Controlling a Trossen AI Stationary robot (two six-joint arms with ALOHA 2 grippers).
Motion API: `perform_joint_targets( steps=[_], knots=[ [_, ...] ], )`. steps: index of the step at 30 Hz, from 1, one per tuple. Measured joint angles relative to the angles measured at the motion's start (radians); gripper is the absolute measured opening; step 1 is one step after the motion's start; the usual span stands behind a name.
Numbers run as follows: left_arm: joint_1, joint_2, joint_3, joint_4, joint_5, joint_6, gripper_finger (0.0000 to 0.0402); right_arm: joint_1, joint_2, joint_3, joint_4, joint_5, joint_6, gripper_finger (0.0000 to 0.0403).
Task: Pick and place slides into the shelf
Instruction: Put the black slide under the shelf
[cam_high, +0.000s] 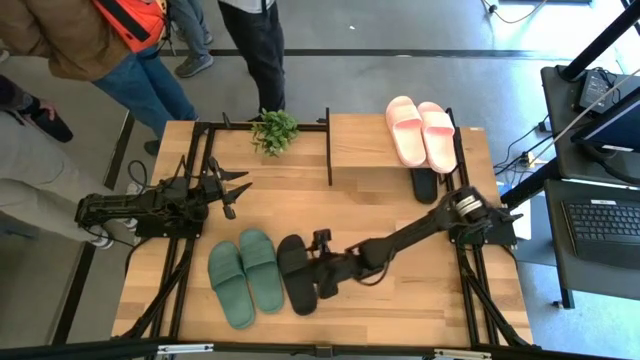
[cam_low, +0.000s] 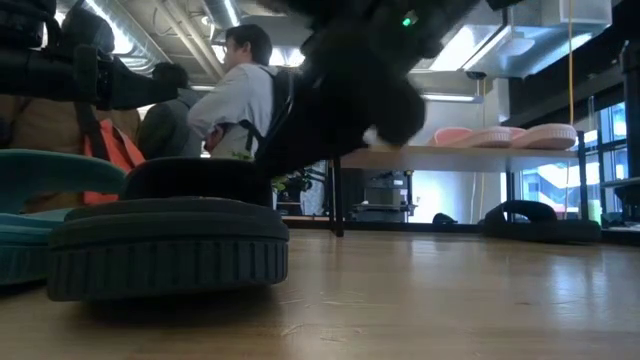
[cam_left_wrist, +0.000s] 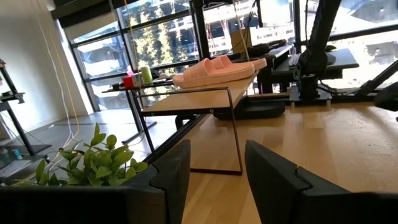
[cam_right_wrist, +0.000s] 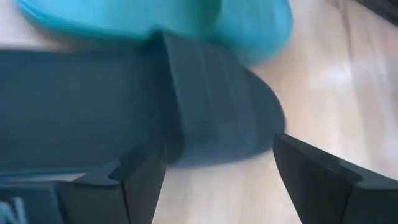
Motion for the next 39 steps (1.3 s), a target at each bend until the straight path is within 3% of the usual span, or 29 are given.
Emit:
perform_joint_targets(
  steps=[3,8,12,31,39],
  knots=[
    [0.000,0.000,0.000,0.000,0.000,0.000,0.0145,0.010,0.061,0.091,-0.100,0.075,-0.006,0.0288],
    [0.000,0.000,0.000,0.000,0.000,-0.002,0.0145,0.011,0.129,0.171,-0.136,0.084,-0.008,0.0282],
    [0.000,0.000,0.000,0.000,0.000,-0.003,0.0145,0.010,0.147,0.188,-0.139,0.084,0.001,0.0255],
    [0.000,0.000,0.000,0.000,0.000,-0.004,0.0145,-0.003,0.114,0.185,-0.216,0.088,0.110,0.0019],
    [0.000,0.000,0.000,0.000,0.000,-0.004,0.0145,0.013,0.004,0.183,-0.442,0.100,0.273,0.0018]
  ],
)
